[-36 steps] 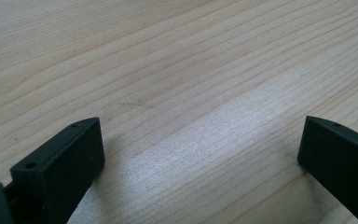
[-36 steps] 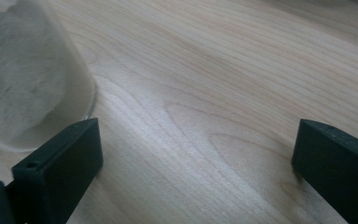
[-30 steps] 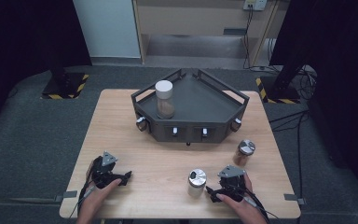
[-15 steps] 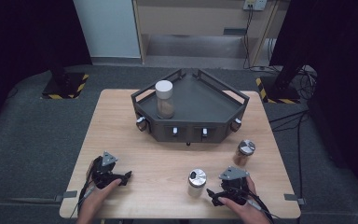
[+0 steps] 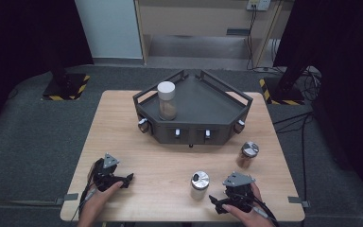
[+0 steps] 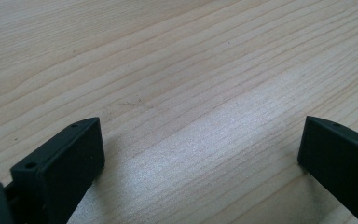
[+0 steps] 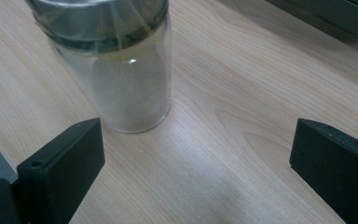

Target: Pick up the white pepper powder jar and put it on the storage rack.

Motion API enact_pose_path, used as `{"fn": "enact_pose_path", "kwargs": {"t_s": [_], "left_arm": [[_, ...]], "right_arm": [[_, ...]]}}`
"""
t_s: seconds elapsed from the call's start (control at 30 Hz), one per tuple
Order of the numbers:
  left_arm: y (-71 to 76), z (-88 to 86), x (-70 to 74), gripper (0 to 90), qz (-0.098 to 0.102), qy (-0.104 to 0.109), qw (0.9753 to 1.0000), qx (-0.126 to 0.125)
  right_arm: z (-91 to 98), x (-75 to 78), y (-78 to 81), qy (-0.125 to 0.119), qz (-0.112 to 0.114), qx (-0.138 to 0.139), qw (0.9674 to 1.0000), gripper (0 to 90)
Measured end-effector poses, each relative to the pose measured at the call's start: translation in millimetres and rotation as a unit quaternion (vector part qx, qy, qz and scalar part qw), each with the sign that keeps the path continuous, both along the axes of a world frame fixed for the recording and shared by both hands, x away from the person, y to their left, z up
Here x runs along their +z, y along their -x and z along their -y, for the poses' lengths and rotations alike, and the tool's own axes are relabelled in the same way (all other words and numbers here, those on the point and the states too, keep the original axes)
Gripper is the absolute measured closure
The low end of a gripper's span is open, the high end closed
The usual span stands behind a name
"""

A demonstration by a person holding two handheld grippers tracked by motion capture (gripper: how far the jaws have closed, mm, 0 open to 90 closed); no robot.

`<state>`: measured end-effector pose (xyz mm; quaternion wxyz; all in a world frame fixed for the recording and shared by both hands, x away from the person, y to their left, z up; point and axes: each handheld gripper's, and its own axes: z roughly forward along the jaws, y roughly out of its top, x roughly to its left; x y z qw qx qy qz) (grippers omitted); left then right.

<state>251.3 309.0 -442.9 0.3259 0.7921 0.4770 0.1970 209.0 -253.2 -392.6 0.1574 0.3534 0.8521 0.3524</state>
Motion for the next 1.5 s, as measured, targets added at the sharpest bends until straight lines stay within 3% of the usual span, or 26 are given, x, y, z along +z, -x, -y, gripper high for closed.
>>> {"fn": "enact_pose_path", "kwargs": {"t_s": [0.63, 1.5], "left_arm": [[-0.1, 0.0, 0.1, 0.0, 0.000, 0.000, 1.0000, 0.000], [-0.1, -0.1, 0.1, 0.0, 0.000, 0.000, 1.0000, 0.000]], "right_arm": [[-22.3, 2.7, -3.2, -0.013, -0.006, 0.036, 0.9992, 3.4], [-49.5, -11.7, -18.5, -0.014, -0.014, 0.043, 0.9989, 5.6]]}}
